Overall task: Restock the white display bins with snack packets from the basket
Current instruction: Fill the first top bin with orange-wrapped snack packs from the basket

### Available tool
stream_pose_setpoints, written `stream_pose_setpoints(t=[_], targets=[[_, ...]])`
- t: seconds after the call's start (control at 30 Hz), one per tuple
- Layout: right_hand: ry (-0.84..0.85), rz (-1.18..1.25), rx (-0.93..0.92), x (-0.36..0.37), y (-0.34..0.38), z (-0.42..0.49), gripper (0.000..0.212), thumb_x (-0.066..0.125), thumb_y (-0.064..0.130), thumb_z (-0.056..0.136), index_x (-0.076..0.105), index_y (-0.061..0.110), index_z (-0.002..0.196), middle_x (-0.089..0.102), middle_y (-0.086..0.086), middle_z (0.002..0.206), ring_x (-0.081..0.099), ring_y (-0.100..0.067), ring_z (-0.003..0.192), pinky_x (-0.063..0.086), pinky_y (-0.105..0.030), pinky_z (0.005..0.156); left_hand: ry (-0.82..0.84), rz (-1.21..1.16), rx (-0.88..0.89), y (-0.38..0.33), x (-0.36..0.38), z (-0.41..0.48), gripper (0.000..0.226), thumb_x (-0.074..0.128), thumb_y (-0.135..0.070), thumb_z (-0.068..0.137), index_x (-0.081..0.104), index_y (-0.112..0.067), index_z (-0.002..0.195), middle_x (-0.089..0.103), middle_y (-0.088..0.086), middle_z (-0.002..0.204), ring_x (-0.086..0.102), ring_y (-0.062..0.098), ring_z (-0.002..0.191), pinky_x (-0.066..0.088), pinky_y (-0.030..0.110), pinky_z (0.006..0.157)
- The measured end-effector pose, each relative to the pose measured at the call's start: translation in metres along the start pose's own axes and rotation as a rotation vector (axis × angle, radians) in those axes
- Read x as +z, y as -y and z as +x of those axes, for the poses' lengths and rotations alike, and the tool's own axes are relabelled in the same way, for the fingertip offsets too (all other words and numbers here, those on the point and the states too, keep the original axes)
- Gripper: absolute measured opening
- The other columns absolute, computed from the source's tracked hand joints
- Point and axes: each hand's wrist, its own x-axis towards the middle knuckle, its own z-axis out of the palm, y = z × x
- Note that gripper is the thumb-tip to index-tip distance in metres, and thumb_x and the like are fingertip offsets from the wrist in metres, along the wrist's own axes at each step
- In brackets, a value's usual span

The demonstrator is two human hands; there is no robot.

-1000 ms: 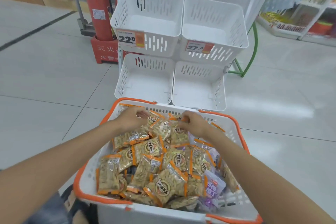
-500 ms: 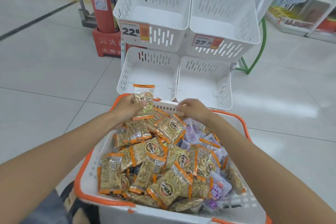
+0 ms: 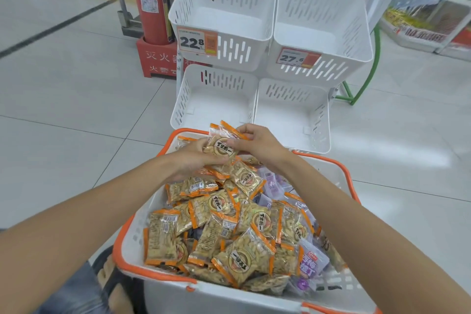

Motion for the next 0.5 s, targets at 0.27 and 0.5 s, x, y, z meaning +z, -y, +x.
stream_pose_setpoints(t=[0.27,0.5], targets=[[0.064,-0.974,0.318,-0.011,-0.087,-0.005,0.024,0.068,0.029,0.085,0.058,0.008,0.086,0.059,-0.009,0.081,0.053,-0.023,0.075,0.042,-0.031,0.063,-0.136,-0.207,-0.057,0.010,-0.010,-0.011,0.090,0.070,-0.020,0.090,0.010,-0.033,0.155,0.013,0.003,0.163,0.033,0.029,0.142,0.059,0.044,0.086],[-0.031,-0.273,0.127,-0.037,-0.043,-0.012,0.009,0.060,-0.003,0.091,0.060,0.003,0.086,0.059,-0.010,0.074,0.059,-0.009,0.059,0.051,-0.023,0.062,-0.294,-0.263,-0.002,0.003,-0.012,-0.004,0.072,0.055,-0.015,0.097,0.016,-0.032,0.155,0.014,-0.001,0.162,0.043,0.024,0.125,0.059,0.046,0.084]])
